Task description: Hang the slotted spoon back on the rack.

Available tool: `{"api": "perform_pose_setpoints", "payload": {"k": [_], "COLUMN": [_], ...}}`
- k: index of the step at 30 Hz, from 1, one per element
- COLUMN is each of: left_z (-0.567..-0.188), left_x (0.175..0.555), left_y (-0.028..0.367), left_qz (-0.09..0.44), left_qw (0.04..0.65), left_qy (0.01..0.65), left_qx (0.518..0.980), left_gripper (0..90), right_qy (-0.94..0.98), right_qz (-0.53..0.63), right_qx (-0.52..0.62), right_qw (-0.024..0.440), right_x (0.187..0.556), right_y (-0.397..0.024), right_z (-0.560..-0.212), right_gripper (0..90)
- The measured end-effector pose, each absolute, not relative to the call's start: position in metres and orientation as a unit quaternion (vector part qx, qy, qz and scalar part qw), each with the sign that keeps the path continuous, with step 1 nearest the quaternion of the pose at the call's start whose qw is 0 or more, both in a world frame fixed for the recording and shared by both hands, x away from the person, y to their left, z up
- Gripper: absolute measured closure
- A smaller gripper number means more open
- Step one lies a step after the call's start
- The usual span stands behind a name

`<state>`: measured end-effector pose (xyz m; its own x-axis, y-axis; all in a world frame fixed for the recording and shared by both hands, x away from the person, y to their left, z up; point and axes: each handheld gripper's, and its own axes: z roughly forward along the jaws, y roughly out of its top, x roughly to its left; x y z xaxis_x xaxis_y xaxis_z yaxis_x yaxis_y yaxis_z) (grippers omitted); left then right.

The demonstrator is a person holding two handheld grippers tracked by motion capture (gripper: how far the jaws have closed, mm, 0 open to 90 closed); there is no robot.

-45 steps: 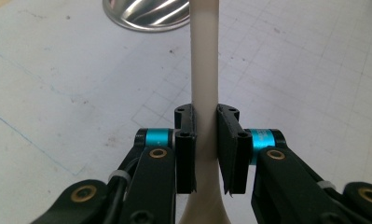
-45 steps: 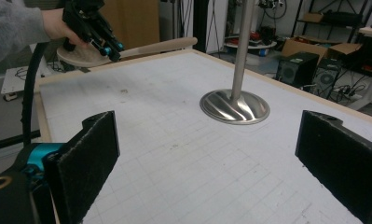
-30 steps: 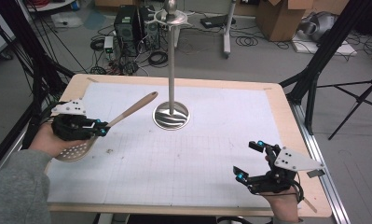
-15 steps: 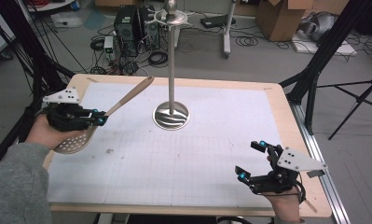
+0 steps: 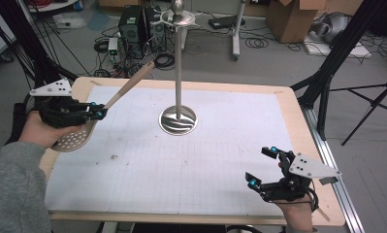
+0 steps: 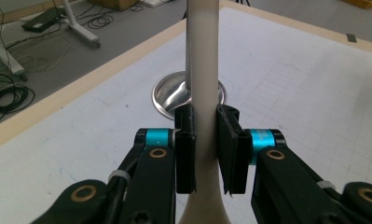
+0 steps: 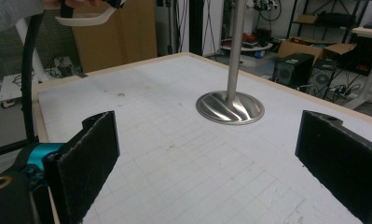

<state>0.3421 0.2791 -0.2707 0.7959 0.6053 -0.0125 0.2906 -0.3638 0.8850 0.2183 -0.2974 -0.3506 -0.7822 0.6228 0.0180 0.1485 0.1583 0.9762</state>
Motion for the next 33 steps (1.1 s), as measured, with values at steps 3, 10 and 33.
{"api": "perform_pose_setpoints", "payload": {"k": [3, 10, 33], "left_z": [-0.263, -0.246, -0.219], "left_x": [0.342, 0.342, 0.348], "left_y": [0.280, 0.280, 0.282], "left_qz": [0.164, 0.176, 0.191], "left_qw": [0.494, 0.500, 0.515], "left_qy": [0.274, 0.269, 0.248], "left_qx": [0.809, 0.804, 0.798], "left_gripper": [77.8, 77.8, 77.8], "right_qy": [0.733, 0.733, 0.731], "right_qz": [0.594, 0.595, 0.597], "right_qx": [0.263, 0.263, 0.264], "right_qw": [0.202, 0.201, 0.199], "right_x": [0.218, 0.218, 0.217], "right_y": [-0.298, -0.298, -0.299], "right_z": [-0.350, -0.350, -0.349], "right_gripper": [4.9, 4.9, 4.9]}}
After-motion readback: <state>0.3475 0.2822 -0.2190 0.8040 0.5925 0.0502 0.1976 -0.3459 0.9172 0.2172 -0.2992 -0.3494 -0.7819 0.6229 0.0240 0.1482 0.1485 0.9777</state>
